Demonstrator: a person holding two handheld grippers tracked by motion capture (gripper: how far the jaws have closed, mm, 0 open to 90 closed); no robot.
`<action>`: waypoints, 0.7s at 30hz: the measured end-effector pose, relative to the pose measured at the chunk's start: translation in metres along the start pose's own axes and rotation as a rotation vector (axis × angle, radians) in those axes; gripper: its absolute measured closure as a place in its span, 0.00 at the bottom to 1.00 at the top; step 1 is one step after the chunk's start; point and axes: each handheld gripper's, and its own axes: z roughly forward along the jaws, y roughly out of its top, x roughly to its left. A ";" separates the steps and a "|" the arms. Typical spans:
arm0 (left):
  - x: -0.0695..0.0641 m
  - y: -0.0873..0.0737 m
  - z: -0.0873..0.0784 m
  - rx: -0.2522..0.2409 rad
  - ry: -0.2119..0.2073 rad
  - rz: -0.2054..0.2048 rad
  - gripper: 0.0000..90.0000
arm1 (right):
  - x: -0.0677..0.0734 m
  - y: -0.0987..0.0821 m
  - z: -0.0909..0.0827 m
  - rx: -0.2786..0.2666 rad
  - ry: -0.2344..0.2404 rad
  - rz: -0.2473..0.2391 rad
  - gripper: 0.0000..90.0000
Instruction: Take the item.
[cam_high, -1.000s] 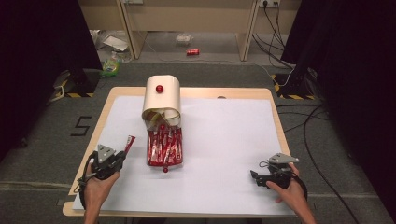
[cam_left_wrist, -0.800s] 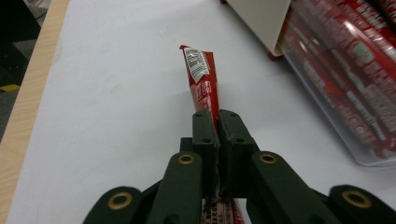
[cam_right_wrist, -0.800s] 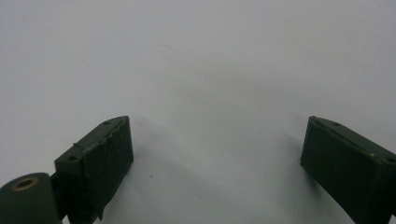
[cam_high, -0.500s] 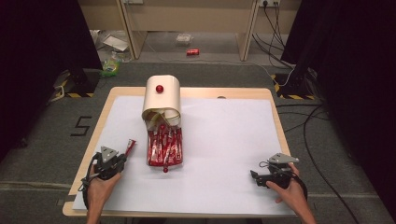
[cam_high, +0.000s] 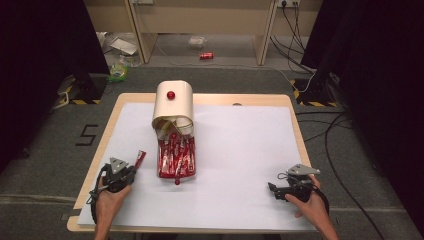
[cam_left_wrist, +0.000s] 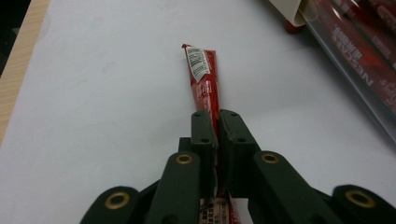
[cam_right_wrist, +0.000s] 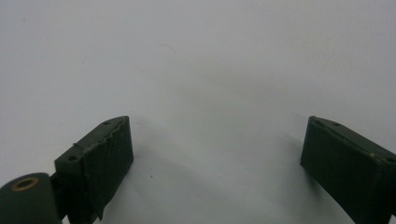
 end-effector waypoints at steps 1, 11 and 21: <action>0.000 0.000 0.000 0.007 -0.005 -0.001 0.92 | 0.000 0.000 0.000 0.000 0.000 0.000 0.11; 0.000 0.003 -0.002 0.013 -0.002 -0.015 0.65 | 0.000 0.000 0.000 0.000 0.000 0.000 0.11; -0.005 0.011 -0.014 -0.028 -0.015 -0.008 0.39 | 0.000 0.000 0.000 0.000 0.000 0.000 0.11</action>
